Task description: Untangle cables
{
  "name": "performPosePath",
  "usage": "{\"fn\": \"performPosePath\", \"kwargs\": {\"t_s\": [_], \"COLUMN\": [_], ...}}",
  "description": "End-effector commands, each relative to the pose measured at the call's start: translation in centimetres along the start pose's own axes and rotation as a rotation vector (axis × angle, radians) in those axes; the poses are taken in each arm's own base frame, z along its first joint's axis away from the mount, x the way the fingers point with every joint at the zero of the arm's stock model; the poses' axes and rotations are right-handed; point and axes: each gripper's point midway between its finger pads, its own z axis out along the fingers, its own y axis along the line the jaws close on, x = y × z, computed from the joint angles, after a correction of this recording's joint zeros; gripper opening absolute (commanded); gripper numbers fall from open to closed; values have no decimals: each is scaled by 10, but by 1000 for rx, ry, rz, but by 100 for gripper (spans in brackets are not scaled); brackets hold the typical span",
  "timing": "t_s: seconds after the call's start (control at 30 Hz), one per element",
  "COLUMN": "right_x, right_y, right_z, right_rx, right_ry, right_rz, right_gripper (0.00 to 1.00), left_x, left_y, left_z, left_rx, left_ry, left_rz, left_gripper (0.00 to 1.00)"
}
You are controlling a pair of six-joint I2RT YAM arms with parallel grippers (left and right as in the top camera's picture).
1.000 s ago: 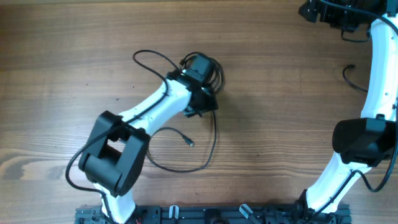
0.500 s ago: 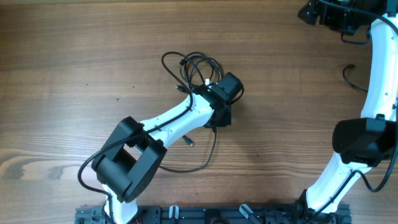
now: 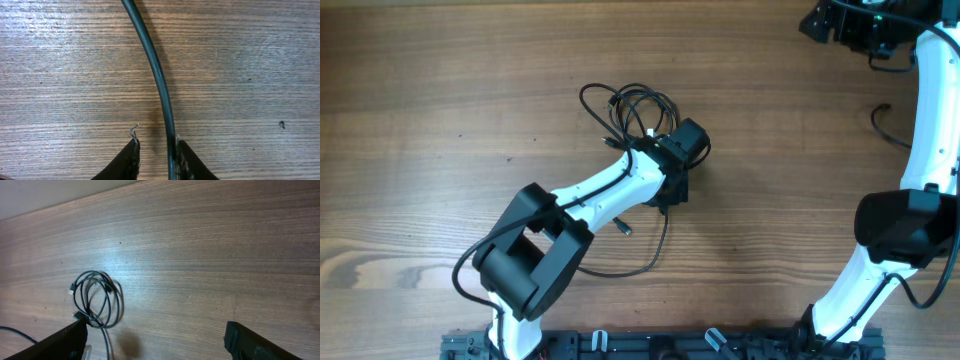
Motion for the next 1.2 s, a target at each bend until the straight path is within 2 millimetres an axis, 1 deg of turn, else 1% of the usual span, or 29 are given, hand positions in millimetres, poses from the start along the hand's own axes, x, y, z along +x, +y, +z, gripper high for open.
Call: {"fn": "performPosePath", "kwargs": {"t_s": [0.0,0.37,0.53,0.6,0.63,0.7,0.77,0.87,0.97,1.03,1.1,1.17], "right_x": [5,5,5,5,5,5,5,5,5,5,5,5], "right_y": [-4,-4,-4,-4,-4,-4,-4,-4,-4,-4,-4,-4], "right_z": [12,12,12,12,12,12,12,12,12,12,12,12], "right_rx": [15,15,15,15,15,15,15,15,15,15,15,14], "right_ry": [33,32,33,32,32,33,34,33,32,33,32,32], "right_rz": [14,14,14,14,14,14,15,15,14,14,14,14], "right_gripper": [90,90,90,90,90,90,89,90,90,90,90,90], "left_x": [1,-2,4,4,3,2,2,-4,-19,-35,-53,-74], "left_y": [6,3,6,8,8,7,7,7,1,-5,-11,-17], "left_z": [10,10,19,20,20,21,21,16,-3,-27,-63,-111], "left_rx": [-30,-18,-29,-29,-24,-15,-13,-10,15,47,84,140], "left_ry": [8,-1,32,41,43,43,46,42,9,-35,-88,-165], "left_rz": [-12,-13,-14,-22,-25,-30,-32,-37,-21,5,17,42], "left_gripper": [26,25,25,25,24,17,4,4,4,4,4,4]}}
